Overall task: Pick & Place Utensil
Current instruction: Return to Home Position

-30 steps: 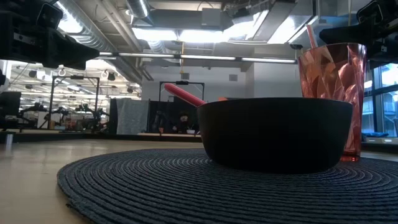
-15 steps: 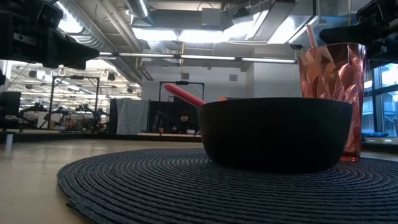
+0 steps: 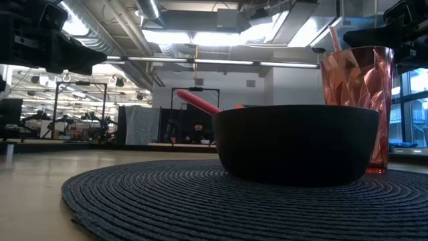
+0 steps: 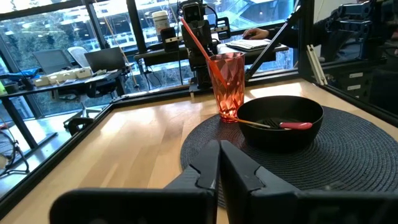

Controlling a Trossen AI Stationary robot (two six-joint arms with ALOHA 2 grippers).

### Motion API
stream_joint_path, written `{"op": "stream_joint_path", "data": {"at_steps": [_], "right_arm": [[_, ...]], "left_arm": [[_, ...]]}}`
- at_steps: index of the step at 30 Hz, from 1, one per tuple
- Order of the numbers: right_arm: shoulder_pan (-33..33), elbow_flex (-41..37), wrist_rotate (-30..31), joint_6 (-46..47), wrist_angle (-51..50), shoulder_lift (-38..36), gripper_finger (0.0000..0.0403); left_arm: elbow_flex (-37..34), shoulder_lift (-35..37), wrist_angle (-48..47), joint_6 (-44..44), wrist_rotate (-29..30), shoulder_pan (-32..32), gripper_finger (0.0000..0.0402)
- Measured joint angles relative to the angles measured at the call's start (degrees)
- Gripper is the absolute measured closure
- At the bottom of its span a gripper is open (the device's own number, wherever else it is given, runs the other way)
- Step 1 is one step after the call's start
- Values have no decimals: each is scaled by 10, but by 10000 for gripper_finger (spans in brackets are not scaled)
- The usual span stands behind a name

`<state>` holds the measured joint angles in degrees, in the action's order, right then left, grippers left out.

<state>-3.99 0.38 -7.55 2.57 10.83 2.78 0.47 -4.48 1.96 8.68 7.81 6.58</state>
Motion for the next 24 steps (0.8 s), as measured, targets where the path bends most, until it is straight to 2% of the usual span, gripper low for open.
{"op": "stream_joint_path", "data": {"at_steps": [24], "right_arm": [[0, 0, 0, 0, 0, 0, 379]], "left_arm": [[0, 0, 0, 0, 0, 0, 395]]}}
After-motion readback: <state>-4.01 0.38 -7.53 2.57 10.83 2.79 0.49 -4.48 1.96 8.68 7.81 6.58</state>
